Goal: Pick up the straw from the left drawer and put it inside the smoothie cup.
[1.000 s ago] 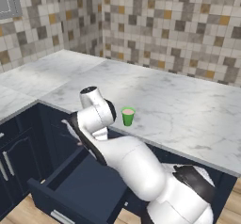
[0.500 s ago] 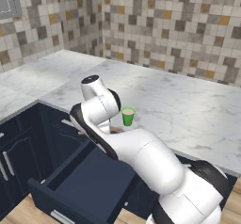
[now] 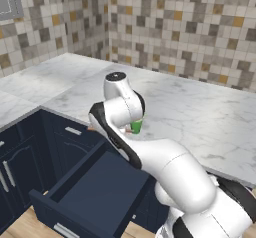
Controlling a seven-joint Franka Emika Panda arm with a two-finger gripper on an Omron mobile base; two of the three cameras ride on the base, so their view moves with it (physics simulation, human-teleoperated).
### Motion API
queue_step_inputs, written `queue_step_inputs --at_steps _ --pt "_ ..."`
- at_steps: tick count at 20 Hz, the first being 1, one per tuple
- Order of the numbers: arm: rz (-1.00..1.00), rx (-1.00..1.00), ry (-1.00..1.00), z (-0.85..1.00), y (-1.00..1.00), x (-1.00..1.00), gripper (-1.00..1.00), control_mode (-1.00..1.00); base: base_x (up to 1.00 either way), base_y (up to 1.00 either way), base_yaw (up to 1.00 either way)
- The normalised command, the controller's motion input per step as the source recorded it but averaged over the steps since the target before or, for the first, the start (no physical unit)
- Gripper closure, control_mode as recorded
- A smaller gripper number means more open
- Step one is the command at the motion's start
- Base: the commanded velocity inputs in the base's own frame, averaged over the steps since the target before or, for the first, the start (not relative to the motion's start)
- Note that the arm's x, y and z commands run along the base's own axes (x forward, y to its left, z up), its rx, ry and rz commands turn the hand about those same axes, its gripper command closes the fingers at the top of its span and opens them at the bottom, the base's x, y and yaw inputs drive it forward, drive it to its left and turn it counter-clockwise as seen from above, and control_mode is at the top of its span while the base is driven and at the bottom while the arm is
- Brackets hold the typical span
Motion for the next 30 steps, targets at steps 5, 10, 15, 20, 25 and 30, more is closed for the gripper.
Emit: queue_step_inputs --at_steps 5,10,15,20,25,30 --pt "-0.02 0.34 -0.18 0.07 -0.15 0.07 1.00 -1.00 0.00 0.00 0.00" --pt "-0.06 0.33 -0.05 0.30 -0.02 0.03 1.00 -1.00 0.00 0.00 0.00" --pt "-0.06 0.34 0.00 0.38 -0.21 0.13 1.00 -1.00 0.00 0.00 0.00" --pt "-0.03 0.33 0.03 0.12 -0.33 0.36 1.00 -1.00 0.00 0.00 0.00" --pt "0.00 0.21 0.00 0.00 -0.23 0.33 1.00 -1.00 0.00 0.00 0.00" --pt "0.00 0.12 0.00 0.00 -0.06 0.32 1.00 -1.00 0.00 0.00 0.00"
